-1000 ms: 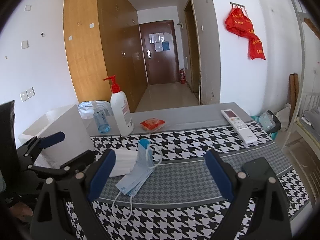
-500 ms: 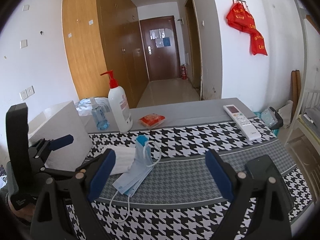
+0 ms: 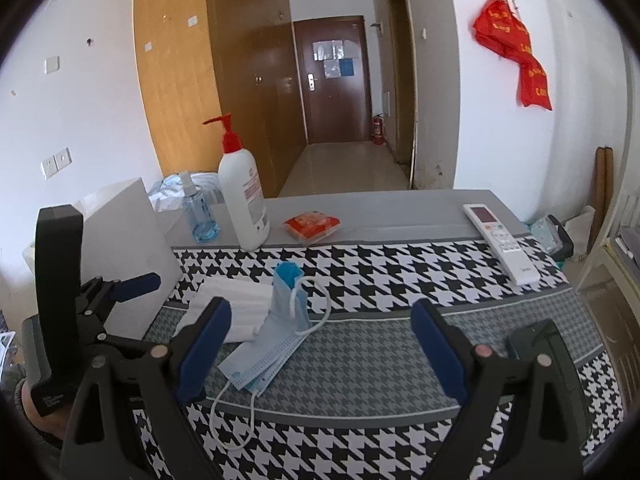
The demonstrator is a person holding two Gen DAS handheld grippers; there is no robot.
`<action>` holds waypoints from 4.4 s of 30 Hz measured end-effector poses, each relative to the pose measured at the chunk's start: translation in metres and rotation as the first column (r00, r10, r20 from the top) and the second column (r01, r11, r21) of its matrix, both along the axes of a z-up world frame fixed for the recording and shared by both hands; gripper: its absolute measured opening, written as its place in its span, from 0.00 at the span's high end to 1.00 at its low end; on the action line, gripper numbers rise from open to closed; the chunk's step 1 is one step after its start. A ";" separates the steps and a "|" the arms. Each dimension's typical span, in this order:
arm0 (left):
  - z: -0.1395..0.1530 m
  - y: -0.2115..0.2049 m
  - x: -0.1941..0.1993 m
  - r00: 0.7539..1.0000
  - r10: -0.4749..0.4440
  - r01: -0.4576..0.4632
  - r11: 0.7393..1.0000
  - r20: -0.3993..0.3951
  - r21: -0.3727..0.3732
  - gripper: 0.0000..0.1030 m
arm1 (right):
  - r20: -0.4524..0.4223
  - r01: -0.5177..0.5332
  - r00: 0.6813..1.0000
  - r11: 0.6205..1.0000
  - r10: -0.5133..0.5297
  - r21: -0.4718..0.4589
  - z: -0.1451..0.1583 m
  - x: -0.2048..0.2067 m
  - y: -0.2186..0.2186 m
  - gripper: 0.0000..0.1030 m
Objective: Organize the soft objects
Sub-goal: 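Move both open tools back from the box toward the white towel and blue mask, then close the left tool on the white towel while the right tool grips the blue mask, then lift the white towel with the left tool while the right tool lifts the blue mask, then carry the white towel and blue mask together toward the white foam box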
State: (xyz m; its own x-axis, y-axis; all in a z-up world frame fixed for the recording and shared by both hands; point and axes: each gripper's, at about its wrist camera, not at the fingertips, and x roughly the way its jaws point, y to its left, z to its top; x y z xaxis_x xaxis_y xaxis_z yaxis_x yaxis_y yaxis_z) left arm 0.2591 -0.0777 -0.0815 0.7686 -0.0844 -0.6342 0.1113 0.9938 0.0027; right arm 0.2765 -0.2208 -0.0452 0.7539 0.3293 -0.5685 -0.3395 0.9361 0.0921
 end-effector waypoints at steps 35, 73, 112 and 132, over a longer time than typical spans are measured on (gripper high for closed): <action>-0.044 0.012 0.034 0.983 0.046 -0.044 0.999 -0.180 0.018 0.33 | -0.080 -0.086 0.994 0.992 0.079 -0.094 -0.024 0.038 0.026 0.09; -0.042 0.016 0.033 0.985 -0.006 0.002 1.000 -0.173 -0.027 0.92 | -0.209 -0.123 0.972 0.989 0.105 -0.076 -0.064 0.071 0.033 0.87; 0.011 0.009 -0.012 0.998 -0.056 0.057 0.998 0.029 -0.031 0.94 | -0.017 0.112 0.994 0.994 -0.113 -0.006 -0.013 0.019 -0.018 0.93; 0.051 0.022 -0.041 0.988 -0.044 0.047 0.999 0.149 -0.018 0.94 | 0.083 0.149 0.985 0.989 -0.149 0.003 0.025 -0.017 -0.023 0.93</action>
State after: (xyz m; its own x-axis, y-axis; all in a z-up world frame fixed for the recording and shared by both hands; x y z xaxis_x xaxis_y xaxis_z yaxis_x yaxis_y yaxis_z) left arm 0.2183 -0.0561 -0.0304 0.8491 -0.1335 -0.5110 0.1562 0.9877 0.0014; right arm 0.2592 -0.2442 -0.0200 0.8389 0.2080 -0.5030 -0.2022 0.9771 0.0669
